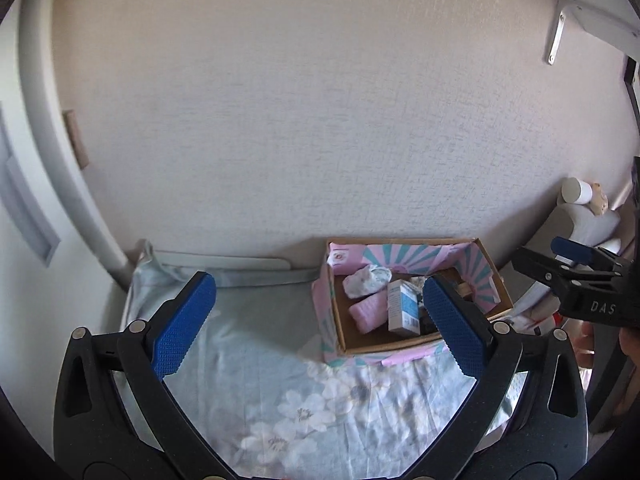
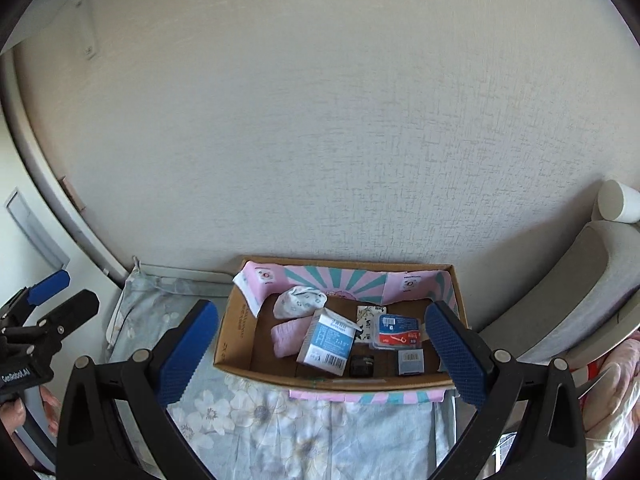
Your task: Organize objects
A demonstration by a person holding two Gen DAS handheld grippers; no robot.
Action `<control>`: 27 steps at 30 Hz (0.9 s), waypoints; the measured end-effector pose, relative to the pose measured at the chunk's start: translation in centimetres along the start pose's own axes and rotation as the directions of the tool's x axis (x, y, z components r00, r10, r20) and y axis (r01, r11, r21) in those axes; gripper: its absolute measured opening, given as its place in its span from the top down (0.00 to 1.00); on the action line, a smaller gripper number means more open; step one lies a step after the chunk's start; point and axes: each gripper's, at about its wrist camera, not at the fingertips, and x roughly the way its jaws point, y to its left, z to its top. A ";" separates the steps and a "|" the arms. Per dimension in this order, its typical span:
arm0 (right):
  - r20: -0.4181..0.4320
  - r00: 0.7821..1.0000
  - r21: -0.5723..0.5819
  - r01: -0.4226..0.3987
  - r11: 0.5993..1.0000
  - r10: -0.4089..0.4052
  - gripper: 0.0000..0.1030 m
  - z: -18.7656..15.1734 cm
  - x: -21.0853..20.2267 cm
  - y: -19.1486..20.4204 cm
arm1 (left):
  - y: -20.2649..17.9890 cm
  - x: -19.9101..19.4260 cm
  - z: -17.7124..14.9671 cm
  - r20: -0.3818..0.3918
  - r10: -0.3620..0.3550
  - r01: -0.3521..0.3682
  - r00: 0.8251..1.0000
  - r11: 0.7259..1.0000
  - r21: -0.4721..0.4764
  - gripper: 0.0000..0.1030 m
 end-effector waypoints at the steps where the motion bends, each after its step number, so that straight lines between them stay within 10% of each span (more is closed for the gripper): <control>1: 0.003 1.000 -0.004 -0.001 1.000 0.001 0.00 -0.4 -0.3 0.2 | 0.1 -0.5 -0.5 0.008 0.009 -0.009 1.000 1.000 -0.007 0.00; 27: 0.010 0.999 0.015 0.032 0.999 -0.032 0.00 -6.1 -1.9 1.2 | 1.0 -2.5 -5.3 0.030 0.022 -0.021 0.999 0.999 -0.034 0.00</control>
